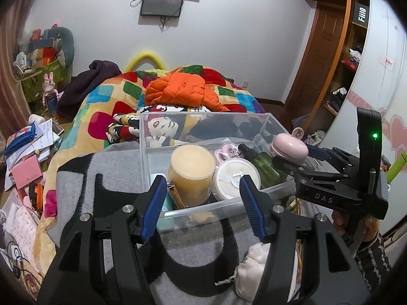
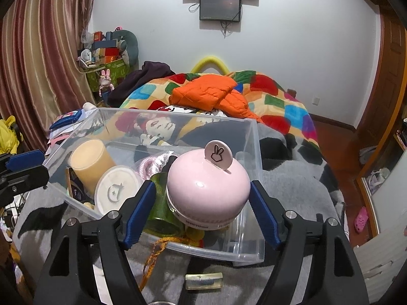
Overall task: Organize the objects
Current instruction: 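Carry the card into the box with the left tool while the right tool lowers the pink device in, then withdraw the left tool to the white cloth bag while the right tool moves to the small green box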
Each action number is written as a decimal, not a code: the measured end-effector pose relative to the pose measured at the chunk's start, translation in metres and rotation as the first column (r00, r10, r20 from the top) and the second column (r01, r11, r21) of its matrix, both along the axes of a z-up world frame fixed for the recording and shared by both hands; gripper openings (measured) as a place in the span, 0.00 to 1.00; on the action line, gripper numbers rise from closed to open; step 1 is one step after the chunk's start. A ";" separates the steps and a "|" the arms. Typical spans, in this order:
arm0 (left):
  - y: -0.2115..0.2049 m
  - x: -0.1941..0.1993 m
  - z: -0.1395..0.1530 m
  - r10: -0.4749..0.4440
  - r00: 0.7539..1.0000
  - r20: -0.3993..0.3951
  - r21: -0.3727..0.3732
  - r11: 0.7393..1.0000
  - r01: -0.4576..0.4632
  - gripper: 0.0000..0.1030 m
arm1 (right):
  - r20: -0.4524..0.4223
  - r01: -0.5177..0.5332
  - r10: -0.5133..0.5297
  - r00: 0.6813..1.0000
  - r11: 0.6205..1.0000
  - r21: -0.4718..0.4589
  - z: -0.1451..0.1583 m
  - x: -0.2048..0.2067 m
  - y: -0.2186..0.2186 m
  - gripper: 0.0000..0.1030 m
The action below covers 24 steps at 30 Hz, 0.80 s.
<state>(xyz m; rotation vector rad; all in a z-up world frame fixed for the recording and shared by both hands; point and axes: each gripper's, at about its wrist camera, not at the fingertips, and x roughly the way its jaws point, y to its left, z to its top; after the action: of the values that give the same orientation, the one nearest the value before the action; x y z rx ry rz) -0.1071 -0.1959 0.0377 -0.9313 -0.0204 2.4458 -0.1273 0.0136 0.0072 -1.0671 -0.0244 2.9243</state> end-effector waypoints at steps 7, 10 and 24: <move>-0.001 0.004 0.003 0.001 1.000 -0.006 0.005 1.000 -0.001 0.62 | -0.043 0.000 -0.001 0.999 1.000 -0.009 0.011 0.011 0.000 0.79; -0.001 0.006 0.004 -0.003 1.000 -0.007 0.001 1.000 0.003 0.62 | -0.056 -0.011 0.011 0.998 1.000 0.000 0.017 0.014 -0.003 0.79; 0.008 0.032 -0.007 -0.040 0.999 -0.002 -0.056 0.998 0.040 0.66 | -0.066 -0.037 0.037 0.997 0.999 0.011 0.023 0.041 -0.008 0.79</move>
<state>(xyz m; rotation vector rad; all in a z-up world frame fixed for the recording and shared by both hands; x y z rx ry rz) -0.0753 -0.1876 0.0306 -0.9429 0.0674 2.4221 -0.0863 0.0053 0.0304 -0.9779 -0.0580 2.9873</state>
